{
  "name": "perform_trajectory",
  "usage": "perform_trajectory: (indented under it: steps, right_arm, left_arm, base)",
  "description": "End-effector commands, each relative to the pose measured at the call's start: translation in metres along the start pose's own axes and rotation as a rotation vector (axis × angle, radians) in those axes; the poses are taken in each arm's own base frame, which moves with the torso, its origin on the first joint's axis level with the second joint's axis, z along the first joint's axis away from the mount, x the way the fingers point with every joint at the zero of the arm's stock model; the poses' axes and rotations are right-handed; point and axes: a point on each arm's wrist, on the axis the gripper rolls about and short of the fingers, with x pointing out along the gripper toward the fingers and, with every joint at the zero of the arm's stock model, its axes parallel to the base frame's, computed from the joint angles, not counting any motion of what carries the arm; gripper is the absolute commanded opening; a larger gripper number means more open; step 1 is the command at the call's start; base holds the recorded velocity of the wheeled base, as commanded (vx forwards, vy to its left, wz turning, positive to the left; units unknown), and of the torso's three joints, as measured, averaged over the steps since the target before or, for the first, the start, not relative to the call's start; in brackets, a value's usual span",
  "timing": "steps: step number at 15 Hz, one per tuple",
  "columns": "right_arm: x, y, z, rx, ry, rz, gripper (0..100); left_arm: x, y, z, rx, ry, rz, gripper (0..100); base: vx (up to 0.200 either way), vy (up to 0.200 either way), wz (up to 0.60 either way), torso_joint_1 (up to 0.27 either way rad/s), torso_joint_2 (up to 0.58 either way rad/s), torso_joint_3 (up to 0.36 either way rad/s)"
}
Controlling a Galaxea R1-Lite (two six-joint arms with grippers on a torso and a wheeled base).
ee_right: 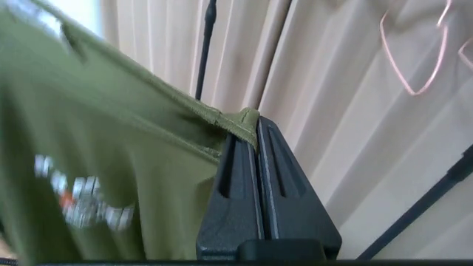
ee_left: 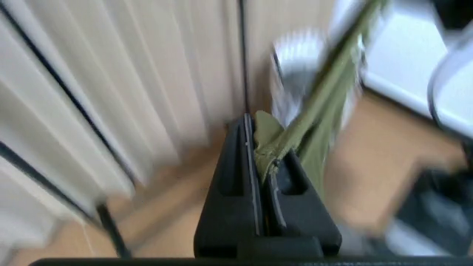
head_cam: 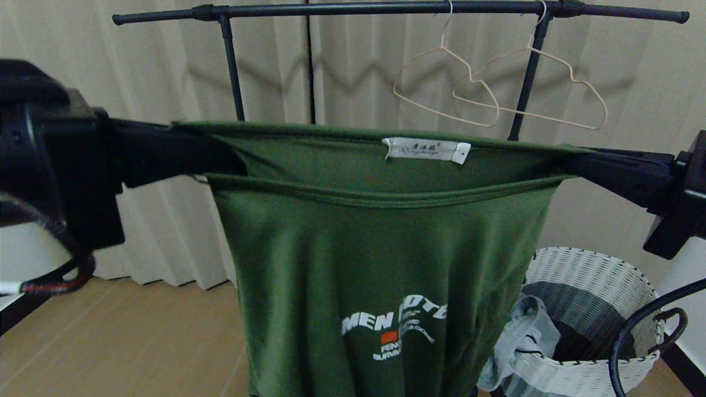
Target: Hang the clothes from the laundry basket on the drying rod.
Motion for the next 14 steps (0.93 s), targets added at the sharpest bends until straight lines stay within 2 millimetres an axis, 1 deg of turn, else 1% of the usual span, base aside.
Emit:
perform_trajectory:
  steps: [1, 2, 3, 5, 7, 9, 10, 11, 14]
  right_arm:
    - [-0.005, 0.0, 0.005, -0.004, -0.022, -0.006, 0]
    - [-0.005, 0.0, 0.003, -0.001, -0.016, -0.009, 0]
    - [-0.004, 0.0, 0.0, 0.004, -0.004, -0.02, 0]
    - [-0.003, 0.0, -0.004, 0.006, 0.011, -0.018, 0]
    - [-0.003, 0.0, -0.003, 0.005, 0.005, -0.019, 0]
    - [0.003, -0.001, -0.006, 0.012, 0.02, -0.016, 0]
    - [0.006, -0.001, -0.008, 0.02, 0.027, -0.017, 0]
    - [0.009, -0.002, -0.006, 0.035, 0.023, -0.018, 0]
    - [0.009, -0.002, -0.003, 0.054, 0.017, -0.023, 0]
  left_arm:
    - [0.025, 0.001, -0.001, -0.001, -0.004, 0.095, 0]
    - [0.033, -0.003, -0.002, -0.004, 0.001, 0.133, 0]
    - [0.035, -0.006, -0.006, -0.009, 0.014, 0.142, 0]
    - [0.036, -0.011, -0.014, -0.005, 0.039, 0.124, 0]
    - [0.034, -0.011, -0.016, -0.004, 0.044, 0.124, 0]
    - [0.037, -0.012, -0.033, -0.024, 0.097, 0.126, 0]
    - [0.038, -0.012, -0.034, -0.039, 0.093, 0.135, 0]
    - [0.038, -0.011, -0.031, -0.054, 0.062, 0.154, 0]
    - [0.039, -0.011, -0.027, -0.055, 0.027, 0.178, 0]
  base:
    - [0.0, 0.0, 0.0, 0.0, 0.0, 0.0]
    - [0.0, 0.0, 0.0, 0.0, 0.0, 0.0]
    - [0.0, 0.0, 0.0, 0.0, 0.0, 0.0]
    - [0.0, 0.0, 0.0, 0.0, 0.0, 0.0]
    - [0.0, 0.0, 0.0, 0.0, 0.0, 0.0]
    - [0.0, 0.0, 0.0, 0.0, 0.0, 0.0]
    - [0.0, 0.0, 0.0, 0.0, 0.0, 0.0]
    - [0.0, 0.0, 0.0, 0.0, 0.0, 0.0]
    - [0.0, 0.0, 0.0, 0.0, 0.0, 0.0]
